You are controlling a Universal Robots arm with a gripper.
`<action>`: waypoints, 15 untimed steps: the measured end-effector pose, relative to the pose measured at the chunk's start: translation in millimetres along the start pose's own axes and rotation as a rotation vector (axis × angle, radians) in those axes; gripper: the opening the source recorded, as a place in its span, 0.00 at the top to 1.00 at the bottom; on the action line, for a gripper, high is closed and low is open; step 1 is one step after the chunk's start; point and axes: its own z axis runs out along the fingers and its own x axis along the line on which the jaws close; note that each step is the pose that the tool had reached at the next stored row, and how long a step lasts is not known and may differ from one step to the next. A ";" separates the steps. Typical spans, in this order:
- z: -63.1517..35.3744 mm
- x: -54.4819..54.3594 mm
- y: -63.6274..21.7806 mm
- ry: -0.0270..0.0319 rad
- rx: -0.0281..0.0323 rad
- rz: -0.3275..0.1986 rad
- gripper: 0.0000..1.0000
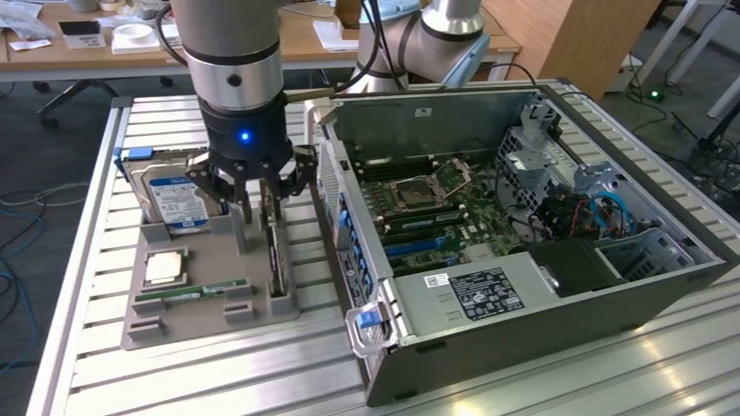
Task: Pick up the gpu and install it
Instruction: 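Pick up the gpu and move the gpu toward the slot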
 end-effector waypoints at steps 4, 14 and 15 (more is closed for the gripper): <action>0.8 -0.6 0.0 -0.0002 -0.0003 0.000 0.58; 12.6 -0.7 -0.5 0.0000 0.0000 0.000 0.58; 14.1 -0.7 -0.5 -0.0001 -0.0001 0.000 0.58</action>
